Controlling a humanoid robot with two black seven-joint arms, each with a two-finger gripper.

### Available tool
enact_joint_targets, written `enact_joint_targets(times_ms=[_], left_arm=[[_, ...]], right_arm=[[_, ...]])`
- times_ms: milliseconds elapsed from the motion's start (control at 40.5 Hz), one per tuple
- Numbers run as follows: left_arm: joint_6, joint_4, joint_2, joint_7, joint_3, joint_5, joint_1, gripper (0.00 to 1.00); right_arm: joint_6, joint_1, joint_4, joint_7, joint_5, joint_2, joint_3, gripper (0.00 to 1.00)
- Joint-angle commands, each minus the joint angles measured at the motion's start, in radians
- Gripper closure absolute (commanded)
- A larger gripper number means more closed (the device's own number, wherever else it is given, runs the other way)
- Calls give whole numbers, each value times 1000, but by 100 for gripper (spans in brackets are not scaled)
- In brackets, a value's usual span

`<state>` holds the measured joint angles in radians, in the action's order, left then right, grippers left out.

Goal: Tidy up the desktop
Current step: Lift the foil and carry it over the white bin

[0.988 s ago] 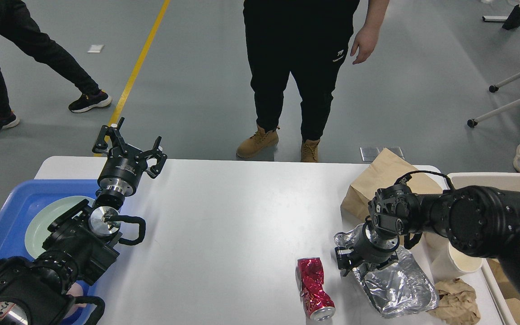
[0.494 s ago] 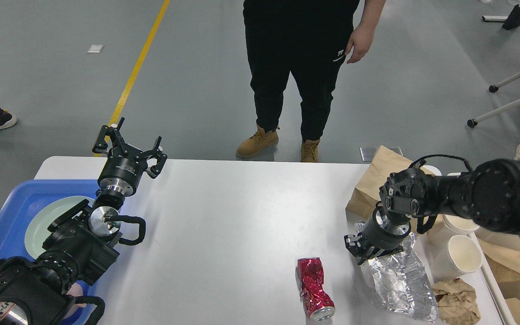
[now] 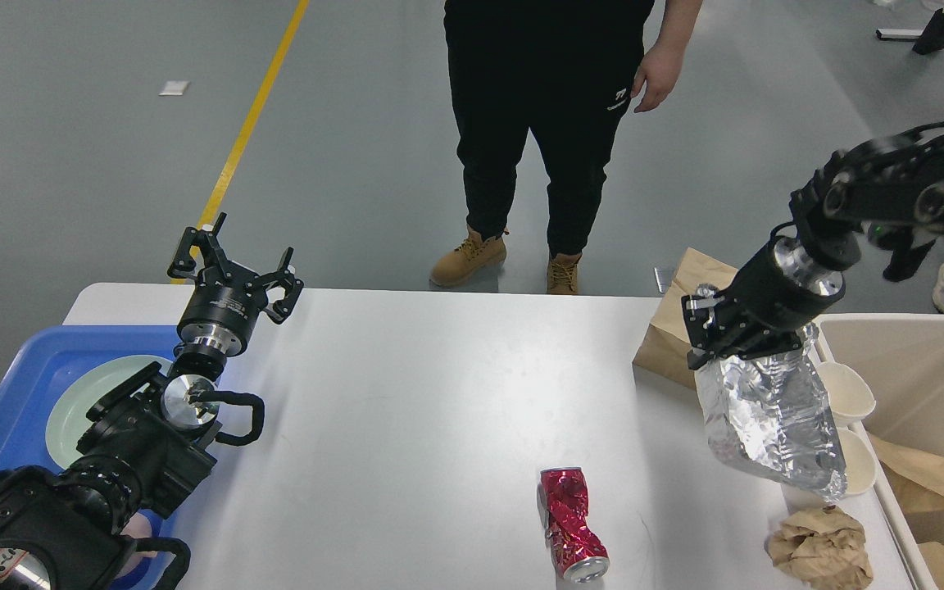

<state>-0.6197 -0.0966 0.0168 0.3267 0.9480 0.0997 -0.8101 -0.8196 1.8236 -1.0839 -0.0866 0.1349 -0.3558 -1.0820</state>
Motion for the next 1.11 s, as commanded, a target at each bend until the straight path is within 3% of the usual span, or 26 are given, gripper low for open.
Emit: enact_joint_targets(times_ms=[0,124,297,445,791,865,890,1013,1087], left_arm=[[0,0,0,0,0,0,0,4],[0,0,0,0,0,0,0,4],[0,0,0,0,0,0,0,4],[0,0,0,0,0,0,0,4],[0,0,0,0,0,0,0,4],[0,0,0,0,0,0,2,4],[0,0,0,0,0,0,0,4],[0,0,0,0,0,0,0,4],[0,0,0,0,0,0,0,4]], right_arm=[[-70,75,4,1,2,-78,28,100],[-84,161,15,2,17,-123,27,100],[-46,112,137,5,84,-146,14,100],[118,-105,373,5,86,-186,17,100],[603,-618,720,4,71,-209,45,98],[664,-681,727,4,71,-209,60,68],[709,-717,730,4,71,-209,68,47],[803,-785,730,4,71,-204,71,3],[820,-802,730,2,71,-203,74,0]])
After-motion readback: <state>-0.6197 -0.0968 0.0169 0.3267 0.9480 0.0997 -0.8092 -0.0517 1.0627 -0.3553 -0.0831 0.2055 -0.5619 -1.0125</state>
